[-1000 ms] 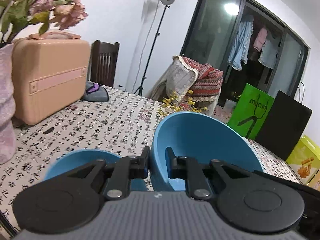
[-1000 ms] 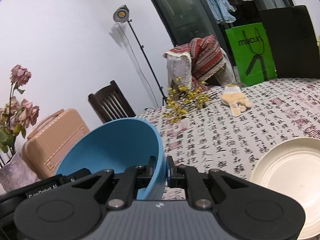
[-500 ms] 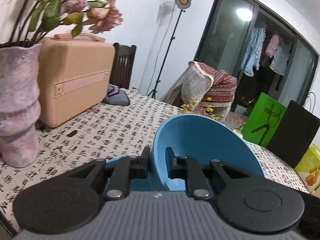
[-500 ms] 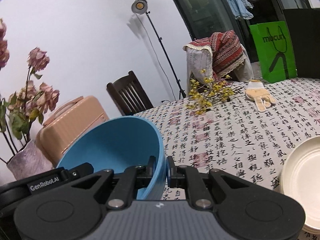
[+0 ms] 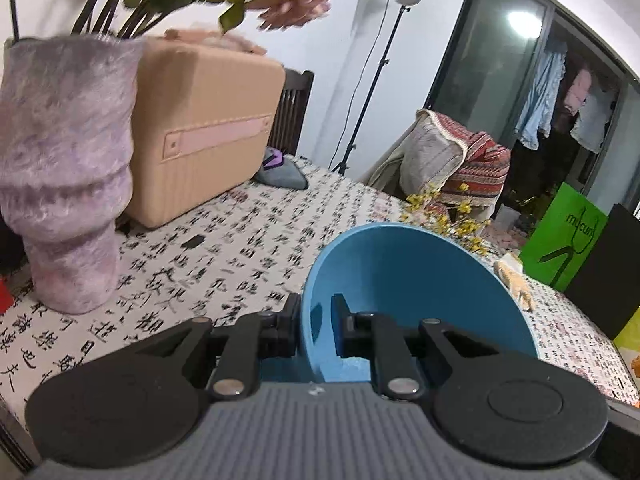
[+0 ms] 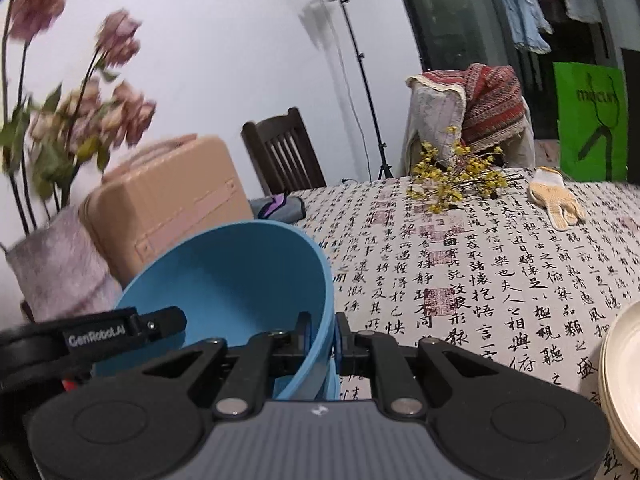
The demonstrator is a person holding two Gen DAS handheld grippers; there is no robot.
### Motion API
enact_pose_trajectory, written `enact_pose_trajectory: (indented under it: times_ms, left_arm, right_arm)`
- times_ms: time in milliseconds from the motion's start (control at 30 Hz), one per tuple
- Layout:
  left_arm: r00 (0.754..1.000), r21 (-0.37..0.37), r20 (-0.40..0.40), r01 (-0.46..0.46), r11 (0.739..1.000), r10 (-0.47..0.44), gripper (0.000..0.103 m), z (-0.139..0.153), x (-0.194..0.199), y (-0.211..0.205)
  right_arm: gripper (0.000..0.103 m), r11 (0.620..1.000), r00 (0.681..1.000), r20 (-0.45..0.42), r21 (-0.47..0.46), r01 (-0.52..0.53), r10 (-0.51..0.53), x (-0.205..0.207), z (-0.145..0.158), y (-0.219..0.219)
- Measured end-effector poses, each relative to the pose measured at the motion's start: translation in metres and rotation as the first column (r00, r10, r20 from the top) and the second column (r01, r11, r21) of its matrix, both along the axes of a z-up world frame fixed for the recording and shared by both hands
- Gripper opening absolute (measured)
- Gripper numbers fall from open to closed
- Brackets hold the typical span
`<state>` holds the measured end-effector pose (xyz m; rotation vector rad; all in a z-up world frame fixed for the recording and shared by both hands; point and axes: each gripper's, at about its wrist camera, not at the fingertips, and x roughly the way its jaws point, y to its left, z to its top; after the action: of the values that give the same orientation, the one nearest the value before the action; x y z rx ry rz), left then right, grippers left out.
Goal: Organize plates and bowls
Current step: 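Lower the held blue bowl onto the blue bowl stack by the vase, then open both grippers and pull back from the stacked blue bowls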
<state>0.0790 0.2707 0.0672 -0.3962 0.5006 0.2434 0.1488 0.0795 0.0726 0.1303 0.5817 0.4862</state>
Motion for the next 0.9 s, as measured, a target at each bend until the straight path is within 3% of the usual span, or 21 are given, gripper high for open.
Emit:
enact_pose_trajectory:
  times_ms: [400, 733, 833, 900]
  left_arm:
    - [0.999, 0.007, -0.032, -0.012, 1.000, 0.012, 0.016, -0.019, 0.003, 0.010]
    - [0.999, 0.037, -0.022, -0.022, 0.999, 0.023, 0.018, -0.020, 0.003, 0.009]
    - [1.000, 0.023, -0.024, -0.001, 1.000, 0.002, 0.034, -0.019, 0.002, 0.009]
    - [1.000, 0.012, -0.021, 0.015, 1.000, -0.014, 0.056, -0.018, 0.001, 0.010]
  right_arm:
    - [0.011, 0.975, 0.993, 0.112, -0.220, -0.018, 0.044, -0.011, -0.013, 0.034]
    - [0.014, 0.973, 0.992, 0.104, -0.228, -0.044, 0.069, -0.008, -0.020, 0.036]
    - [0.014, 0.980, 0.991, 0.110, -0.192, -0.054, 0.076, -0.010, -0.018, 0.030]
    - [0.024, 0.986, 0.990, 0.109, -0.148, -0.075, 0.091, -0.012, -0.013, 0.023]
